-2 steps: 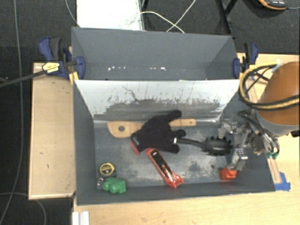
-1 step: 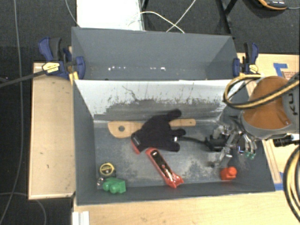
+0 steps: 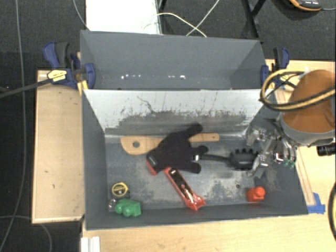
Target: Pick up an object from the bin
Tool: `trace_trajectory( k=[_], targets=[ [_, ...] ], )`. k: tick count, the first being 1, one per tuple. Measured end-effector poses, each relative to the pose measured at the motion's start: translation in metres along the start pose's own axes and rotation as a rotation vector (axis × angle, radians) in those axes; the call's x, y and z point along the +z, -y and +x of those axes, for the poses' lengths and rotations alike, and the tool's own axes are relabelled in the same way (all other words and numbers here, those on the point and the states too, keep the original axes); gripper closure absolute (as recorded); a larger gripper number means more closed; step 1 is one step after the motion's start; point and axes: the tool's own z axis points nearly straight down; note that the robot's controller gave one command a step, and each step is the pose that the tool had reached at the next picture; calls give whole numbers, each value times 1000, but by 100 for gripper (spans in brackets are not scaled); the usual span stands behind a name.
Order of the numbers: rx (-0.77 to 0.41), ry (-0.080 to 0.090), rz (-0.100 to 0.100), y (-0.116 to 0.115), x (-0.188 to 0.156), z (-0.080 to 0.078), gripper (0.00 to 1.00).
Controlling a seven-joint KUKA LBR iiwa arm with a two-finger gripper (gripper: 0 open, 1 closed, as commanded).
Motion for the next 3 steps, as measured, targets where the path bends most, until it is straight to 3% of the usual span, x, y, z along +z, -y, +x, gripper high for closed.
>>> trace_trajectory(
  k=[1,2,3],
  targets=[
    [-25,-8,1,1,70,4,0],
    [65,8,-6,13,66,-5,0],
    [-24,-6,1,1,69,3,100]
  ],
)
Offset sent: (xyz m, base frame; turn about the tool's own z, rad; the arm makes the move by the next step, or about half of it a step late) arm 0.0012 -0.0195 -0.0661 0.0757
